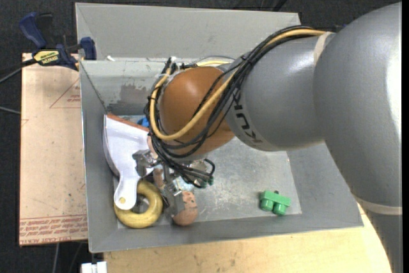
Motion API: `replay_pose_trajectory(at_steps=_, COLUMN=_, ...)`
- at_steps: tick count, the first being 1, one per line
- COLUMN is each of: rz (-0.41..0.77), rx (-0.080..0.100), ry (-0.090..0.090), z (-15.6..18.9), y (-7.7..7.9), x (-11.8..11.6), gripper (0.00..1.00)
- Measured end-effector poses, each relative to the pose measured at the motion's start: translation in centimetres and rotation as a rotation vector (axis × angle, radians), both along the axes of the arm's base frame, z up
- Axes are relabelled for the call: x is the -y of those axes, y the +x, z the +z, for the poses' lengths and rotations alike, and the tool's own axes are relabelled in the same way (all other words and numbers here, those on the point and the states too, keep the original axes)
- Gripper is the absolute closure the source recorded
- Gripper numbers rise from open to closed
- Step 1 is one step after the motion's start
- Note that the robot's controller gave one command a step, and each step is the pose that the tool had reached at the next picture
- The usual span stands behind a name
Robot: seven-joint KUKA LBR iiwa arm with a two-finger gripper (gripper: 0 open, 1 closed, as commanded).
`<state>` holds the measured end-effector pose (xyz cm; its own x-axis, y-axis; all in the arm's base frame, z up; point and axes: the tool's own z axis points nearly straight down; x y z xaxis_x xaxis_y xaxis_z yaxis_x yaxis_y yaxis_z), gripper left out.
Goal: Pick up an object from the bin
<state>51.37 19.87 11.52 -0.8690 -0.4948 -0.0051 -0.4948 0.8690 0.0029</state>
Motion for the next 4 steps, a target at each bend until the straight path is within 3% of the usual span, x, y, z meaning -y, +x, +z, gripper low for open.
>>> replay_pose_trajectory(at_steps=1, rz=-0.018, rx=-0.001, ry=0.001, z=0.5, y=-0.4, x=1.2, gripper=0.00)
replay_pose_trajectory(at_steps=2, rz=0.084, rx=0.000, ry=0.001, z=-0.2, y=-0.3, x=1.9, gripper=0.00)
replay_pose_trajectory(at_steps=3, rz=0.326, rx=-0.009, ry=-0.002, z=-1.5, y=-0.7, x=1.6, gripper=0.00)
replay_pose_trajectory(at_steps=4, rz=0.427, rx=0.005, ry=0.006, z=-4.1, y=-1.4, x=1.1, gripper=1.00)
